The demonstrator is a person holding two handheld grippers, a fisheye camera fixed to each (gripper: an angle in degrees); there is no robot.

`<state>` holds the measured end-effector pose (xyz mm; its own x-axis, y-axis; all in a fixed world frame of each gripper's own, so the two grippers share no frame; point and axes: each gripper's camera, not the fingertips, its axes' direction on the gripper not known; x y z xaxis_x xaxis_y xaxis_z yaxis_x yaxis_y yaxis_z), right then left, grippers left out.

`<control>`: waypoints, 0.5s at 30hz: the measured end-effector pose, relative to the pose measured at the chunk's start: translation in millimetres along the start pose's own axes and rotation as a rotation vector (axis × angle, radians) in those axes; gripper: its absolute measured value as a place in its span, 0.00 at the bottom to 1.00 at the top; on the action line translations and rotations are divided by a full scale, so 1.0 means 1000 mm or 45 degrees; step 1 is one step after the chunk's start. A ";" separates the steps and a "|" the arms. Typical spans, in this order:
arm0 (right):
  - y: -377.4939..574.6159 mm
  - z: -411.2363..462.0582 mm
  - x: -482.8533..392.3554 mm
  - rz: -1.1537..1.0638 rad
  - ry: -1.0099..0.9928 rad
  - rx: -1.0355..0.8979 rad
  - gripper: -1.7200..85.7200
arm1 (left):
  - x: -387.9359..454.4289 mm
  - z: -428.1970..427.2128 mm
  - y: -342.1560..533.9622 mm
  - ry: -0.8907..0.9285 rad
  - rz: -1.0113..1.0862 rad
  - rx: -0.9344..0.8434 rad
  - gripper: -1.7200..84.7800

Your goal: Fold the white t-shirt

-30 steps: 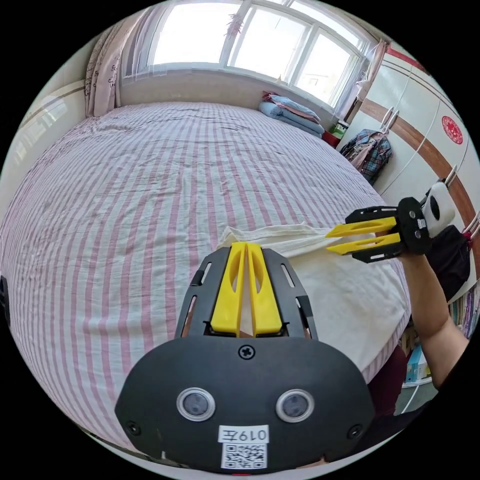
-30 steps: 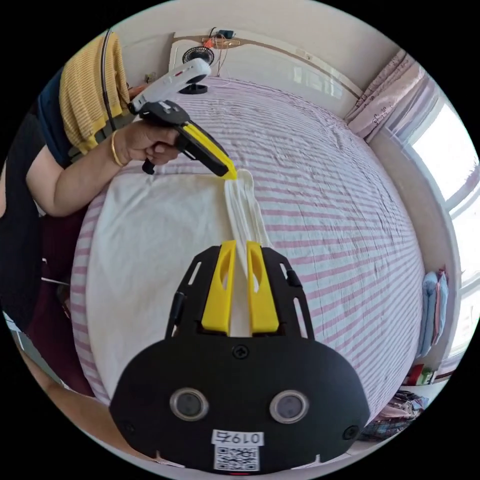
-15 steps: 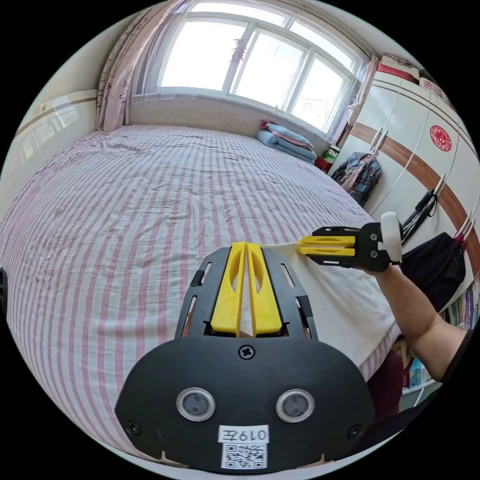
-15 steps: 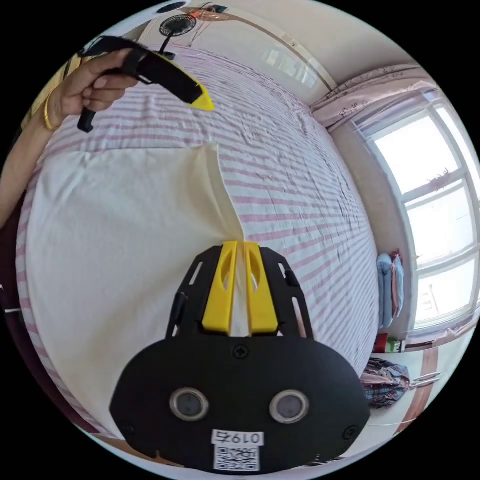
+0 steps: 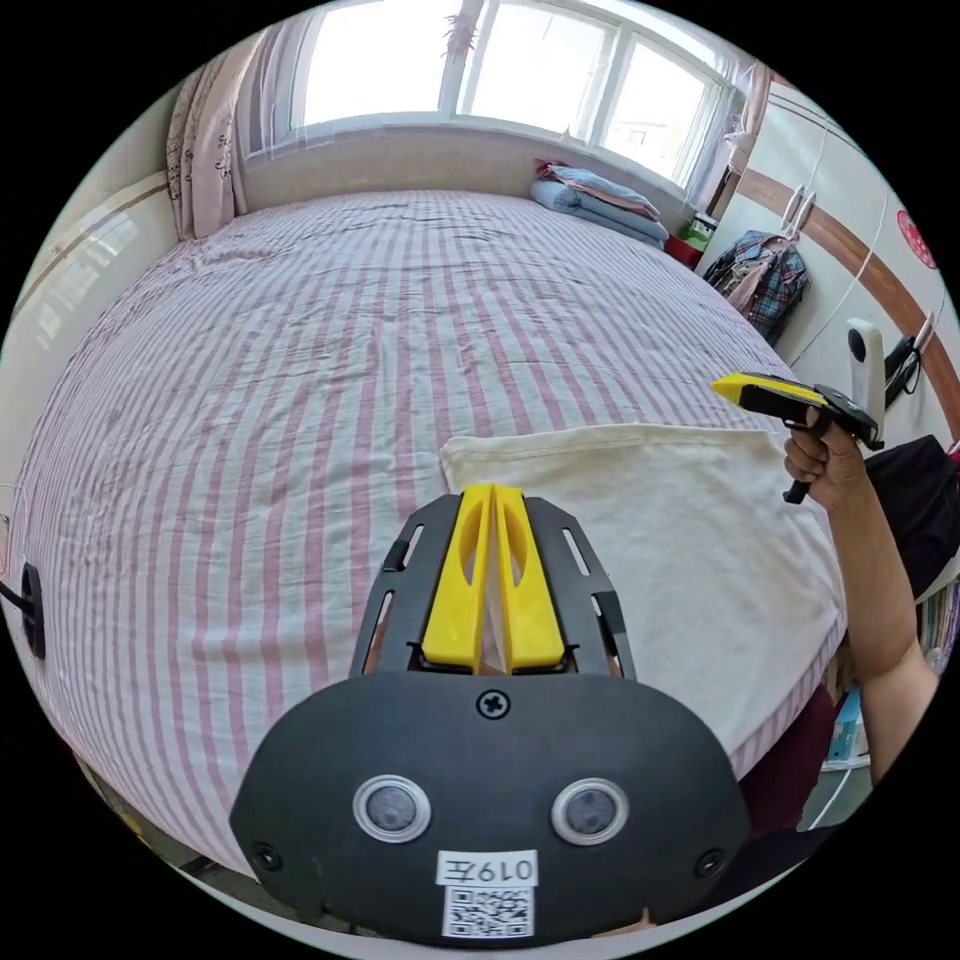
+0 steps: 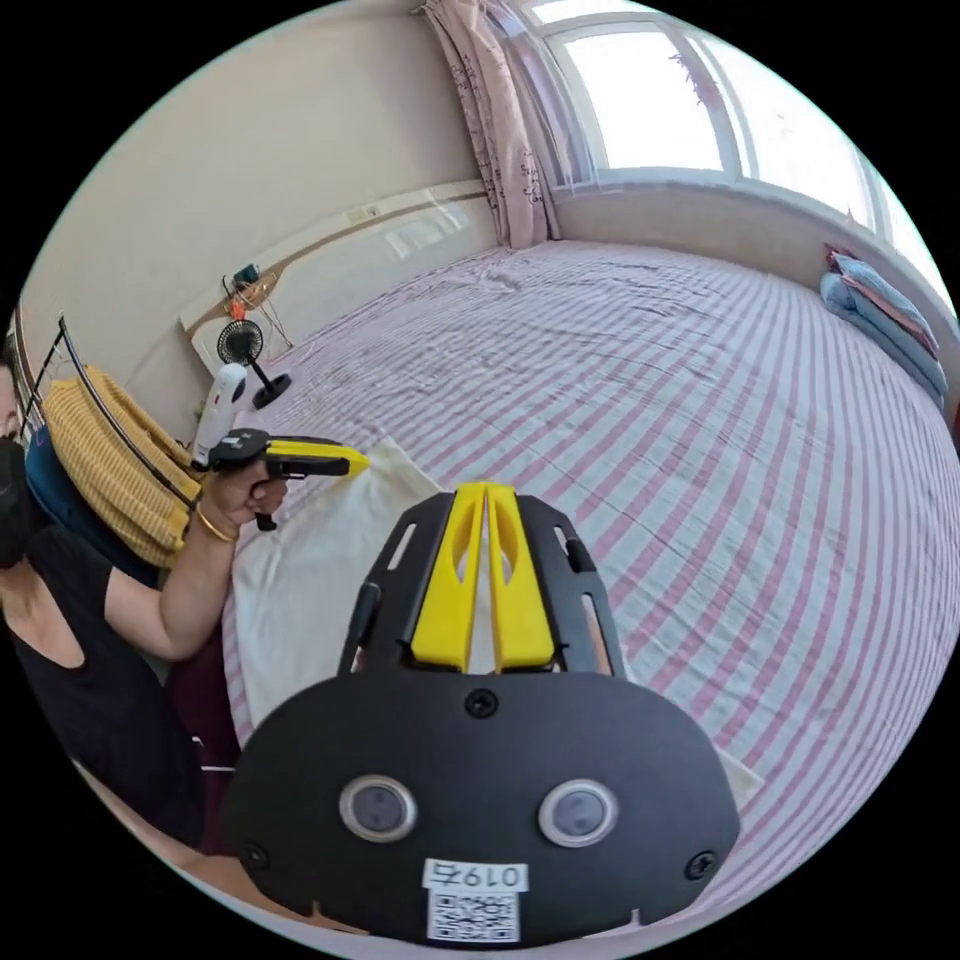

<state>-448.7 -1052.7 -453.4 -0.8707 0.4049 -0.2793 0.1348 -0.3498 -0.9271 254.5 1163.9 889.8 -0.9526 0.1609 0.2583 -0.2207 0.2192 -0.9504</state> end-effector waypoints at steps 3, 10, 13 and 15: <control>0.029 0.000 0.001 -0.056 0.053 -0.164 0.01 | 0.006 -0.015 0.009 -0.028 0.022 -0.001 0.03; 0.116 -0.098 -0.011 0.042 0.172 0.090 0.01 | 0.002 -0.099 0.041 -0.189 -0.005 0.095 0.03; 0.199 -0.177 -0.030 0.129 0.135 0.290 0.02 | -0.003 -0.173 0.070 -0.019 -0.026 0.284 0.03; 0.261 -0.211 -0.041 0.209 0.134 0.359 0.02 | -0.002 -0.205 0.095 0.098 0.014 0.328 0.03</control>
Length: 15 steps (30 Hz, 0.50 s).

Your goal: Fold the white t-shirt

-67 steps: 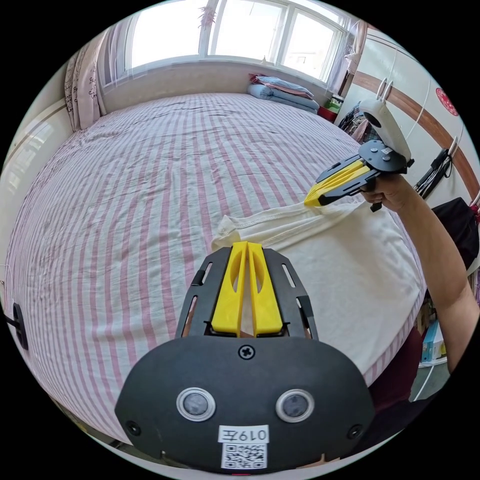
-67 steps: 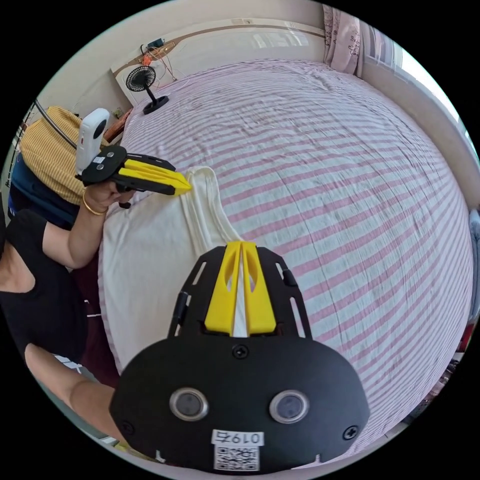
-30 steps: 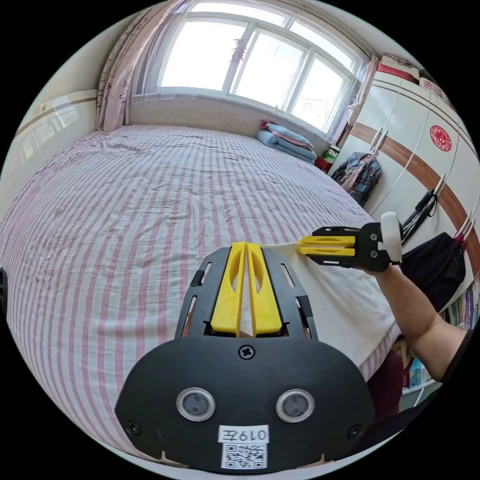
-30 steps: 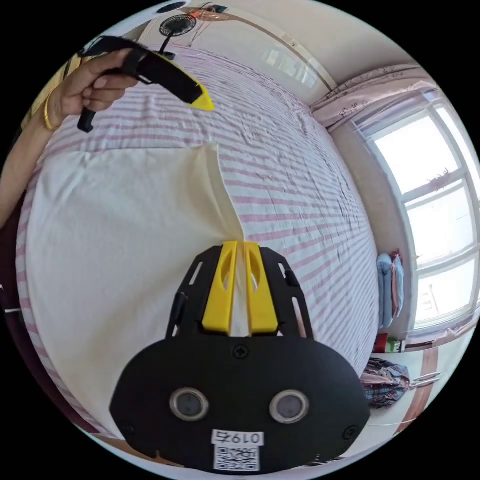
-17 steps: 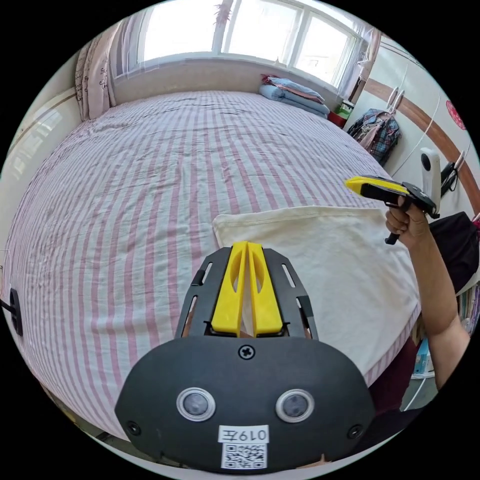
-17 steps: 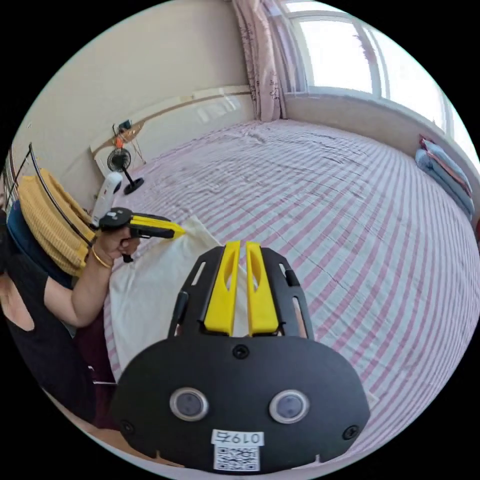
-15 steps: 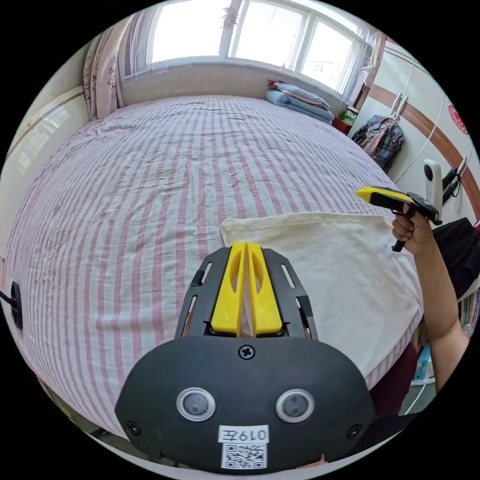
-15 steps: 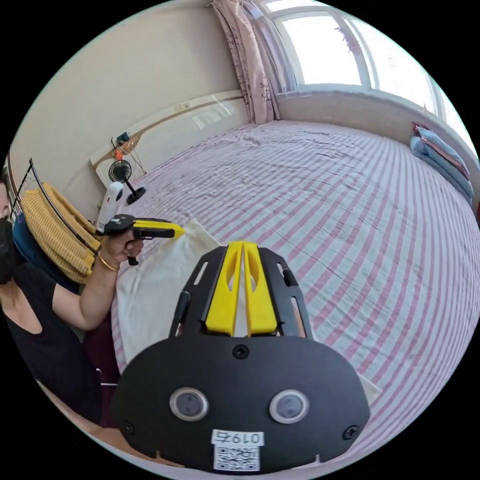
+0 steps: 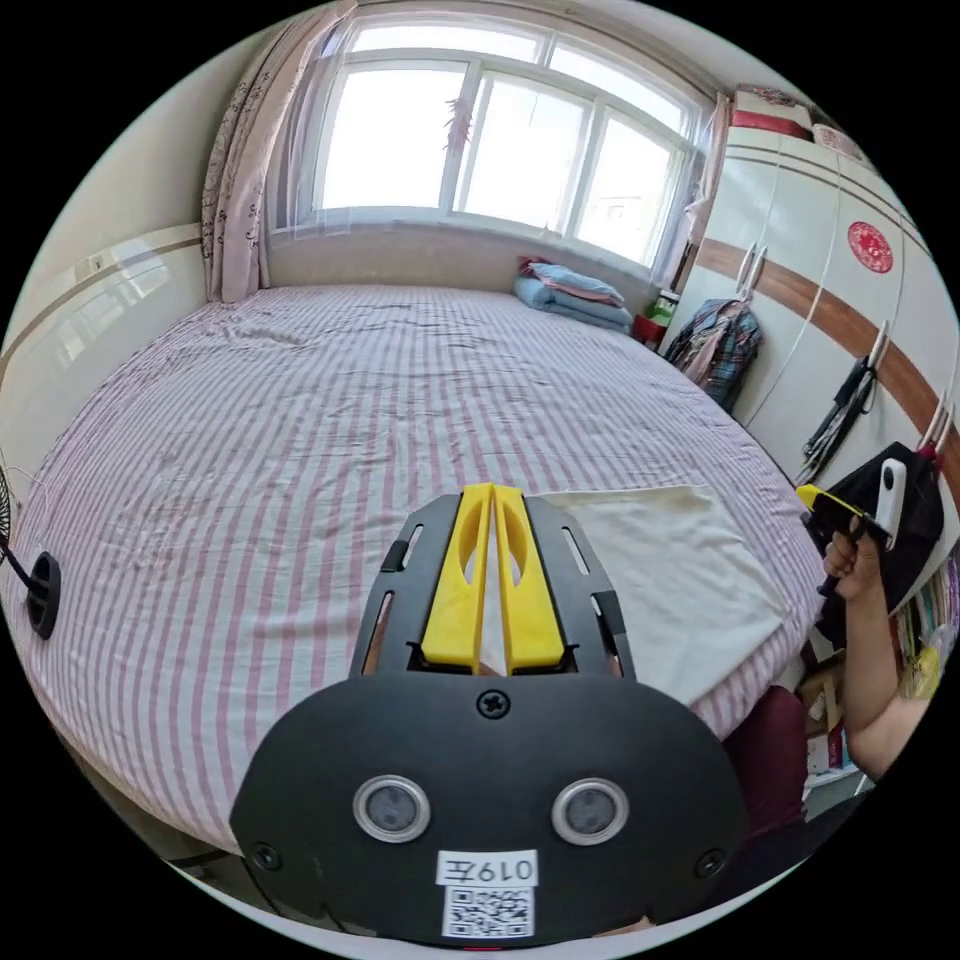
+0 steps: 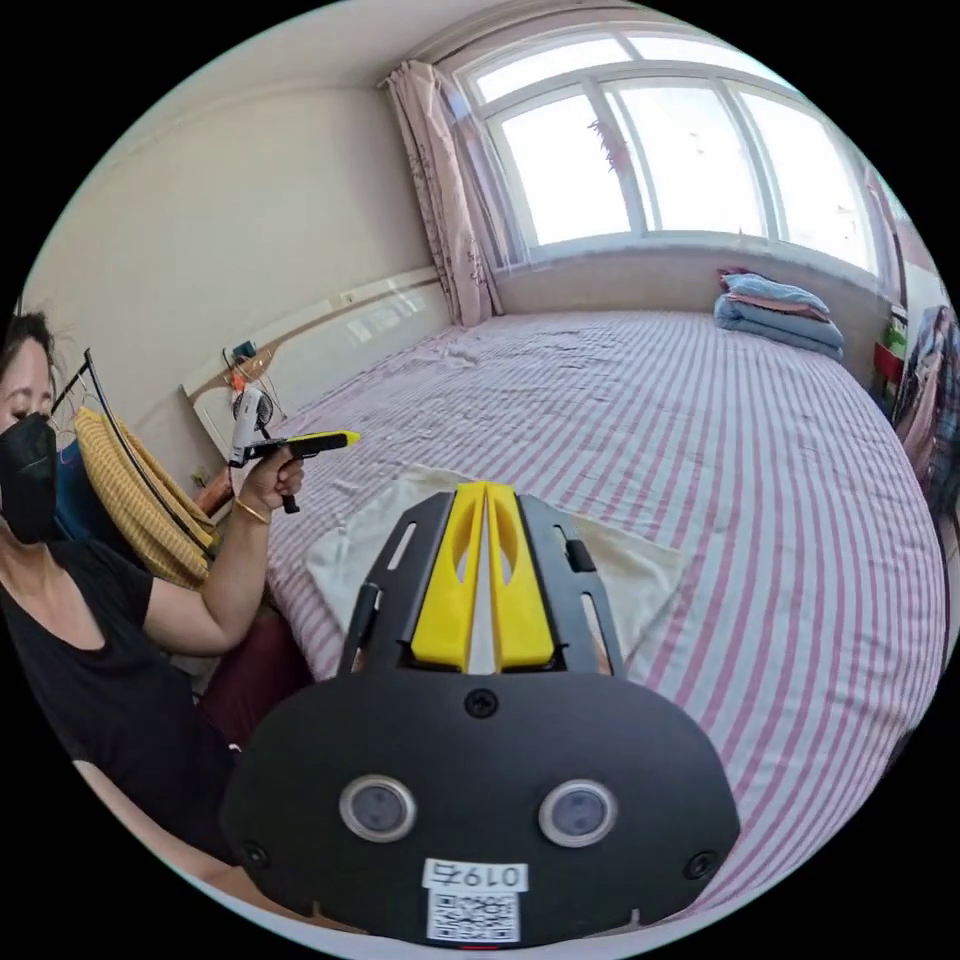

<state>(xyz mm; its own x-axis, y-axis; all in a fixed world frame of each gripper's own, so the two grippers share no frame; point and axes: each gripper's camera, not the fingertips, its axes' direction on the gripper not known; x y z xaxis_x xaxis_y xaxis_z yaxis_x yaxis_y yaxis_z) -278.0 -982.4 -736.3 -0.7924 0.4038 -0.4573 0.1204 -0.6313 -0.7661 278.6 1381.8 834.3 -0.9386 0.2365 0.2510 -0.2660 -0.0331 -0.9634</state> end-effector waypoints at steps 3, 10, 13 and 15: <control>0.092 -0.059 0.005 0.149 0.045 0.028 0.06 | -0.002 -0.046 0.044 0.097 0.002 -0.048 0.03; 0.238 -0.100 0.009 0.407 0.141 0.027 0.10 | -0.014 -0.135 0.212 0.090 -0.184 -0.082 0.04; 0.265 -0.112 0.034 0.555 0.044 0.090 0.11 | -0.035 -0.166 0.262 0.167 -0.344 0.035 0.06; 0.280 -0.121 0.051 0.664 0.051 0.146 0.12 | -0.048 -0.179 0.284 0.188 -0.431 0.104 0.07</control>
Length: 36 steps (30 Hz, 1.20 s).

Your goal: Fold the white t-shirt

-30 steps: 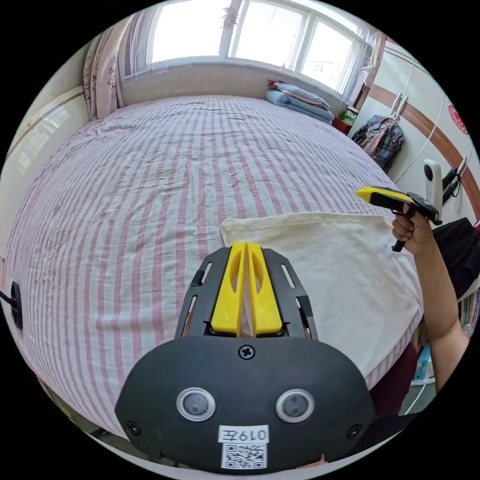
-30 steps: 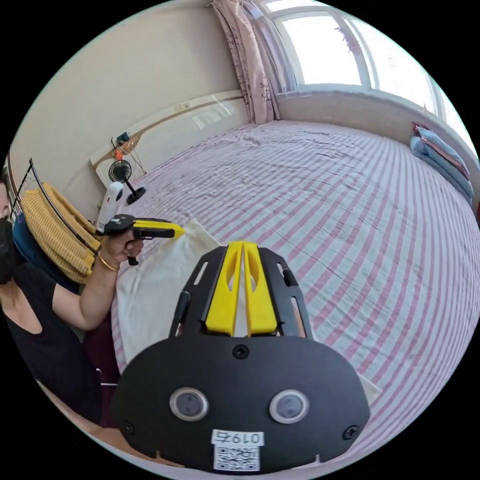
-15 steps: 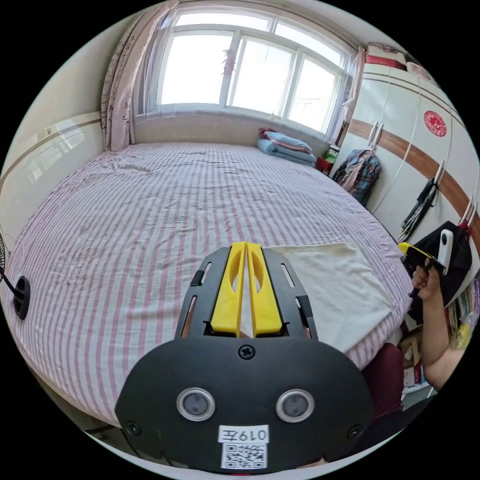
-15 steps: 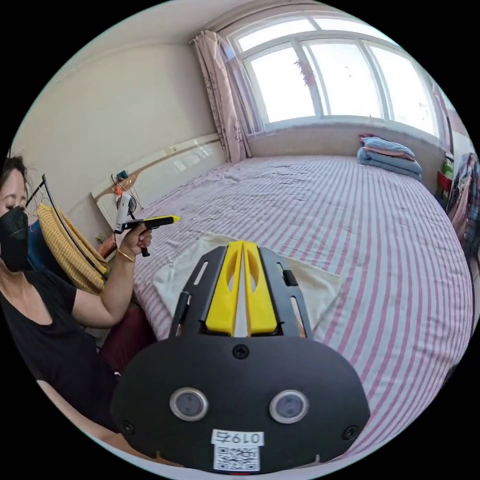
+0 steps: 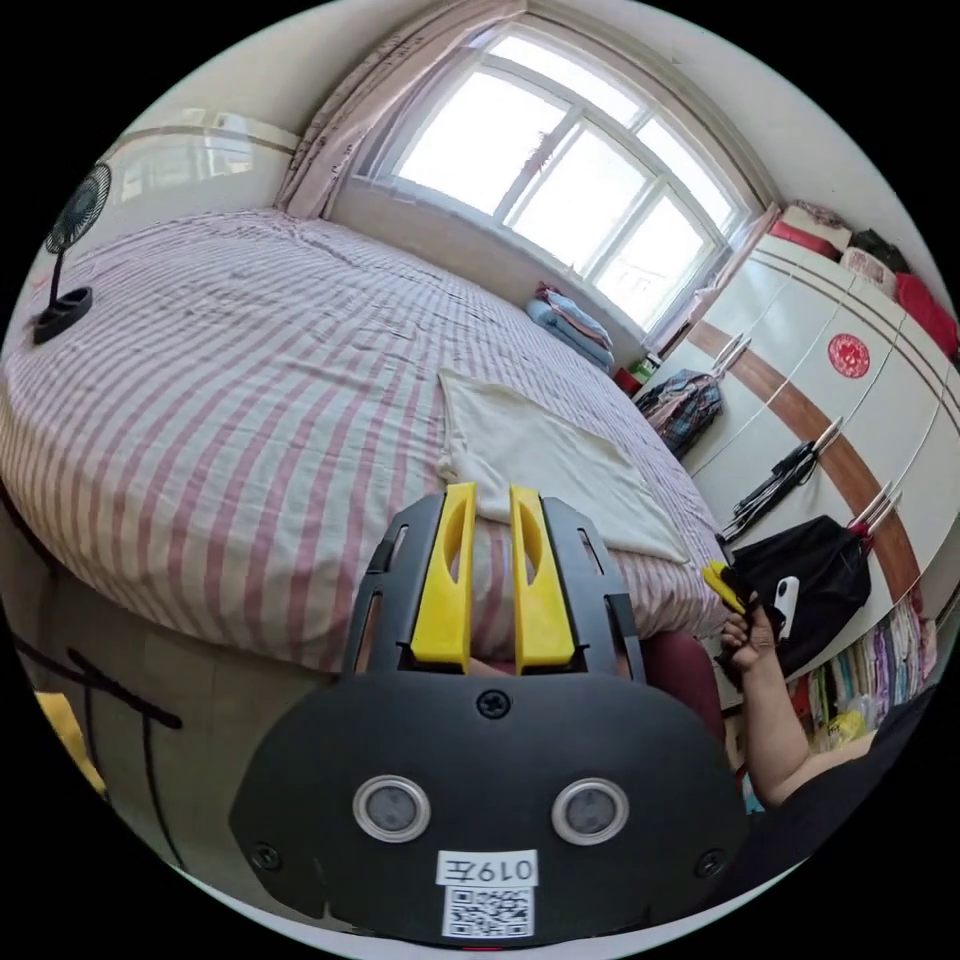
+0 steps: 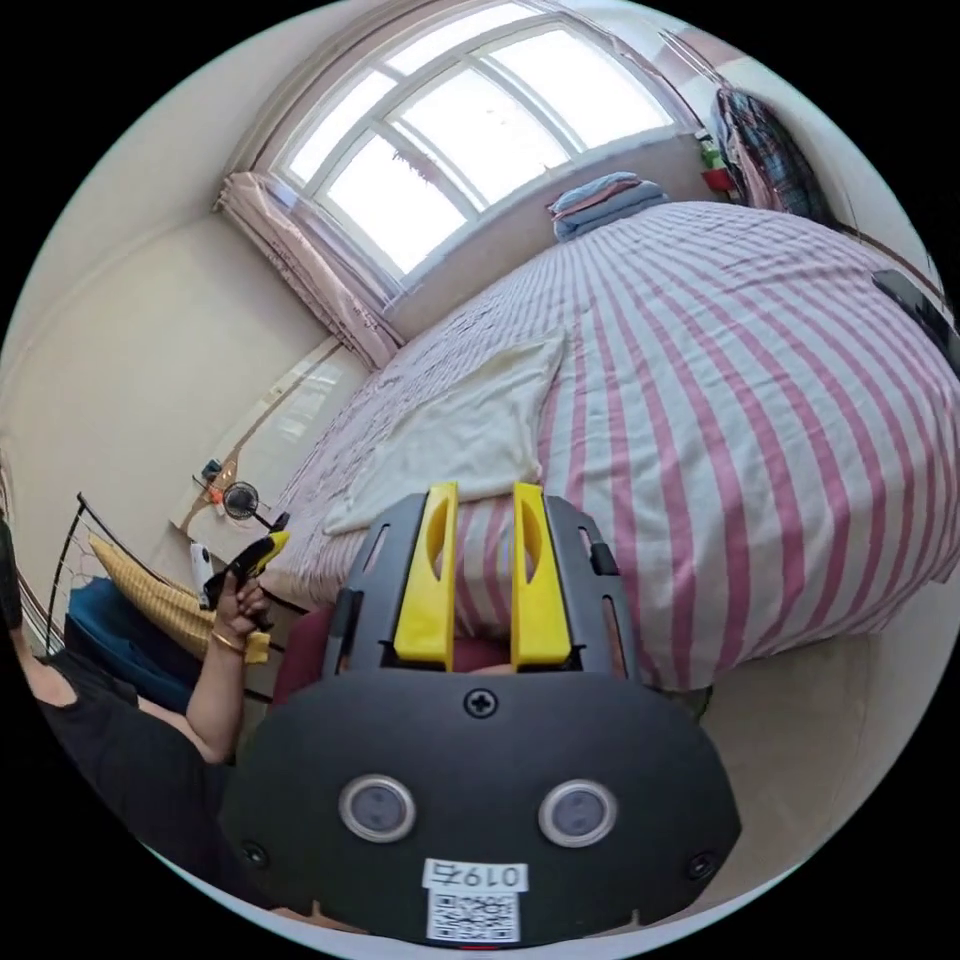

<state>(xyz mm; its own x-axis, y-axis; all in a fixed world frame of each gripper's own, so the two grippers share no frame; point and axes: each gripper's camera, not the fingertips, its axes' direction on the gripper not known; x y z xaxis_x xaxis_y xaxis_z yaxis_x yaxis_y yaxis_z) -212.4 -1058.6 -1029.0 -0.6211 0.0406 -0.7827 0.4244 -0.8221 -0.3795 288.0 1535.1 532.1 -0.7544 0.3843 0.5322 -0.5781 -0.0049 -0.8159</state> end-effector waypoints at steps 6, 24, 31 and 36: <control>0.017 -0.007 0.062 0.290 -0.207 0.023 0.13 | -0.063 -0.010 0.018 0.143 -0.328 -0.130 0.11; 0.034 -0.037 0.119 0.575 -0.219 0.087 0.14 | -0.167 0.026 0.058 0.434 -0.867 -0.106 0.10; 0.025 -0.030 0.127 0.640 -0.218 0.082 0.11 | -0.184 0.032 0.057 0.455 -0.906 -0.111 0.05; 0.027 -0.034 0.132 0.677 -0.203 0.173 0.03 | -0.188 0.021 0.061 0.428 -0.904 -0.060 0.04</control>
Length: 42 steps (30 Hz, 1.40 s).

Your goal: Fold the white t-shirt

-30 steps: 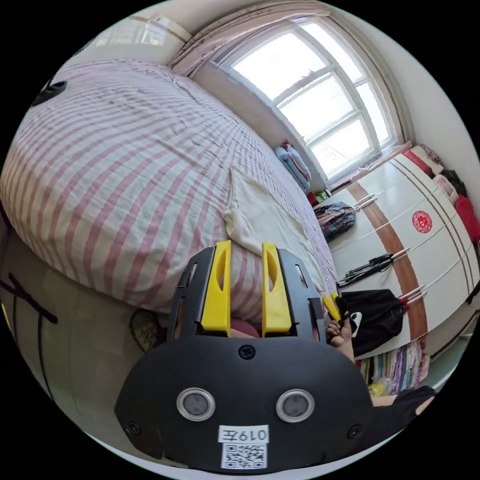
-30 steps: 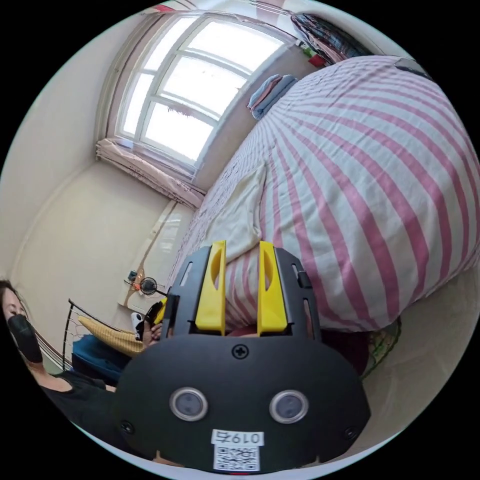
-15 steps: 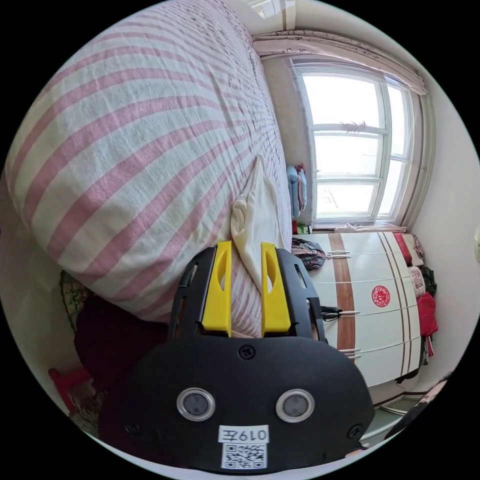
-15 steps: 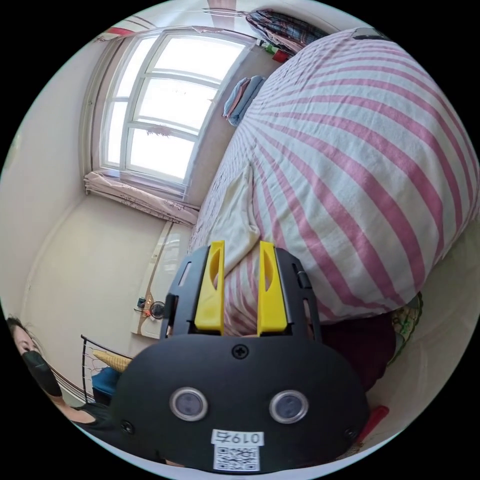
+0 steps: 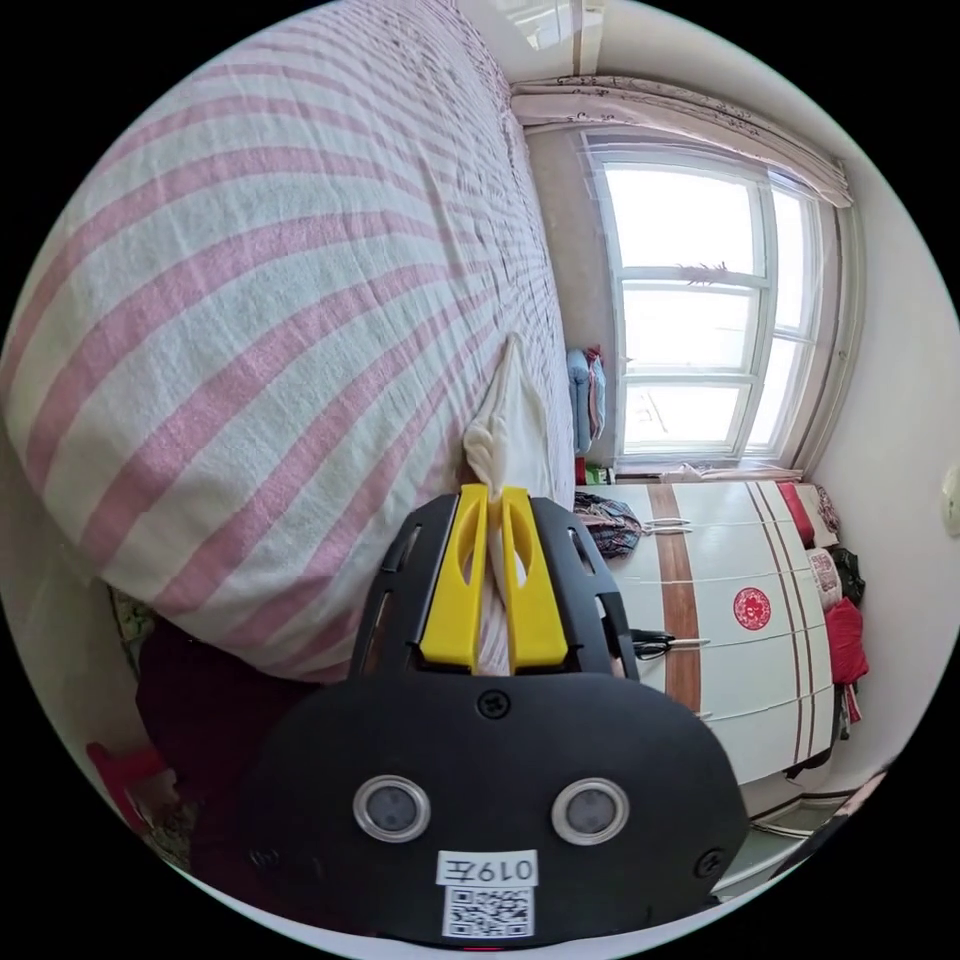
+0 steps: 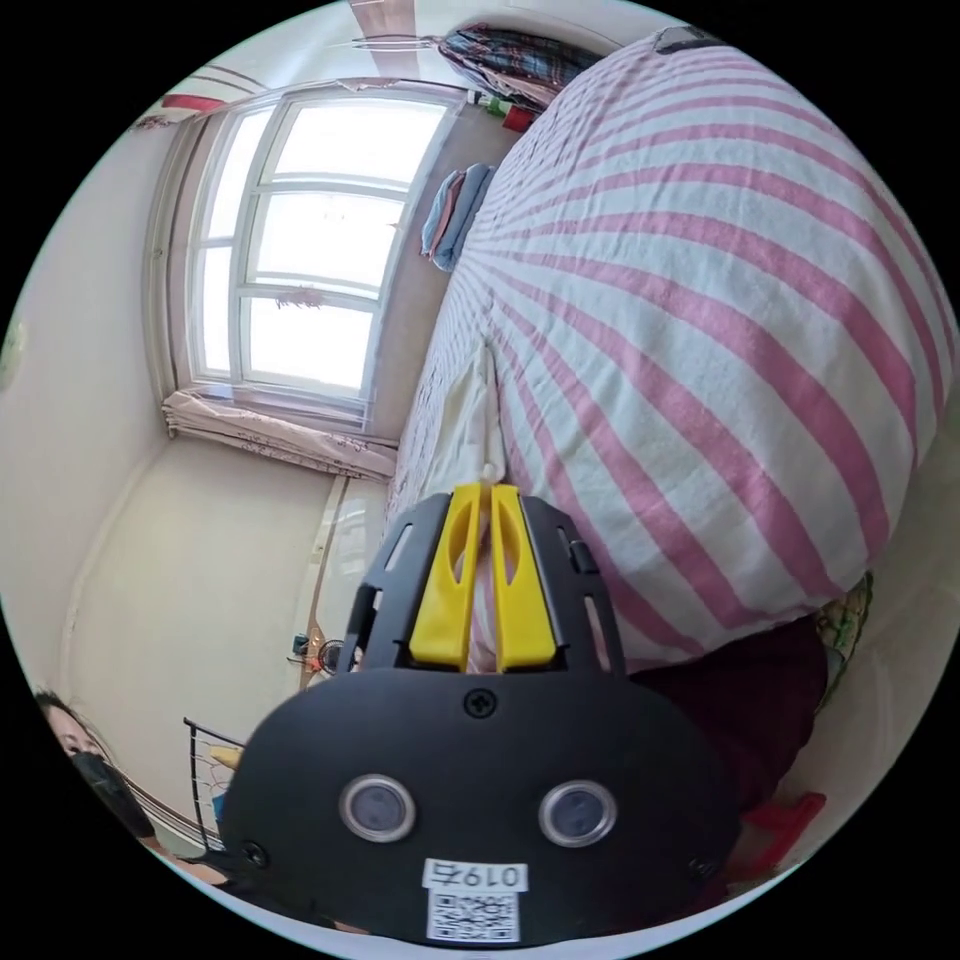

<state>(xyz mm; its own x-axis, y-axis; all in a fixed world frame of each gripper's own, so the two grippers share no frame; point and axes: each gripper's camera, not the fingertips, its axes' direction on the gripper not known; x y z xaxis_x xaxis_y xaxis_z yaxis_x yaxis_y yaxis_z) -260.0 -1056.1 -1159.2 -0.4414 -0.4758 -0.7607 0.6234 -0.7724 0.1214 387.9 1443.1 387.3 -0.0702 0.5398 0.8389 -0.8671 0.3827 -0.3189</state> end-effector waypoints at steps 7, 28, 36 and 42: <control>0.003 0.000 0.003 0.031 0.075 0.050 0.02 | -0.012 0.012 0.005 -0.059 -0.048 -0.027 0.04; -0.056 0.097 -0.138 -0.863 0.442 -0.376 0.10 | 0.172 0.163 0.011 -0.644 0.953 -0.211 0.04; -0.124 0.150 -0.153 -0.791 0.526 -0.540 0.12 | 0.153 0.236 -0.042 -0.747 0.761 -0.341 0.08; -0.162 0.190 -0.151 -0.655 0.453 -0.617 0.11 | 0.142 0.296 -0.072 -0.772 0.699 -0.479 0.08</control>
<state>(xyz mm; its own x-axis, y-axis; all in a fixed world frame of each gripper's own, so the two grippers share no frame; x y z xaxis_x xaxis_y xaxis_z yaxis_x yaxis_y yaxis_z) -417.1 -939.1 -943.1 -0.5685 0.1176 -0.8142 0.6451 -0.5506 -0.5299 294.9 1270.1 659.8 -0.7679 0.2712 0.5804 -0.4233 0.4652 -0.7775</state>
